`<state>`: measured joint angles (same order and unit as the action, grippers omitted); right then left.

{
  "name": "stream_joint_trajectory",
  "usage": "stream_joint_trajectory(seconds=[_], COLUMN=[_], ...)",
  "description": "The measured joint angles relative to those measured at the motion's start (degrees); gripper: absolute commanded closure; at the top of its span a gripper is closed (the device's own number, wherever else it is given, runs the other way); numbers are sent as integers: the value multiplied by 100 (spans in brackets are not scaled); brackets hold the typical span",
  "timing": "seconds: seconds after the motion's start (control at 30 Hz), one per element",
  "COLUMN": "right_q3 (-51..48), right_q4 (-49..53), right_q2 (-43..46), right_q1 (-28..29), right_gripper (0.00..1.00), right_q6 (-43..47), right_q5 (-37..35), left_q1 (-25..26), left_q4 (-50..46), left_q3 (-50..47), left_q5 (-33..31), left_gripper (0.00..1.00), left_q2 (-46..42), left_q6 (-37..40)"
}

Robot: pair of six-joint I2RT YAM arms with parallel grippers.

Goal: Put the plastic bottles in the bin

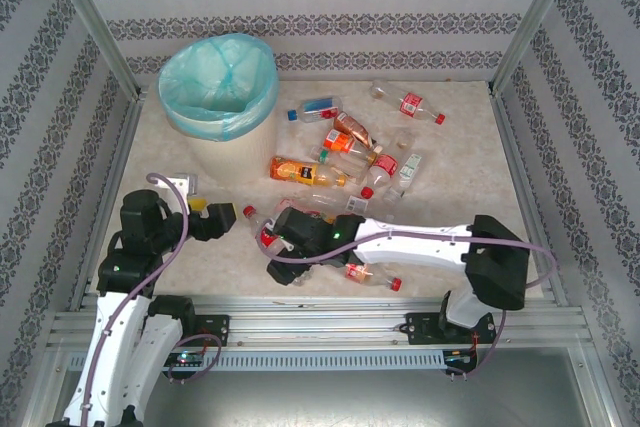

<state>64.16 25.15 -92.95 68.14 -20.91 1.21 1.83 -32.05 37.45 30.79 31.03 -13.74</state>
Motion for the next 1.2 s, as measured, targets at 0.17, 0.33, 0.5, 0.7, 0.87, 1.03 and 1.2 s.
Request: stream_joint_trajectory(seconds=[0.17,0.33,0.5,0.7,0.87,1.03,1.2], right_q3=[328,658,844,994,1187,1272,1300], right_q4=[59,262,389,431,452,470,474], right_q2=[-498,-949,-1217,-1587,-1790,-1897,-1897], right_q1=[39,76,76,103,151,151,151], right_gripper=[19,13,13,14,22,32,42], right_q6=[2,-7,4,31,136,219,258], right_q5=[-107,-275,-483,-599,-662,-726,-782], left_q1=[0,0,-7,-94,-160,-173,-234], left_q4=[-4,-9,-9,-7,-9,-9,-9], left_q3=[0,0,-26,-70,-105,-111,-111], left_q5=[-452,-1001,-1397,-1633,-1657,-1696,-1757], left_gripper=[8,4,1,1,1,1,1], left_q2=[-98,-463,-850,-975,-973,-973,-984], left_q6=[42,103,157,179,179,179,179])
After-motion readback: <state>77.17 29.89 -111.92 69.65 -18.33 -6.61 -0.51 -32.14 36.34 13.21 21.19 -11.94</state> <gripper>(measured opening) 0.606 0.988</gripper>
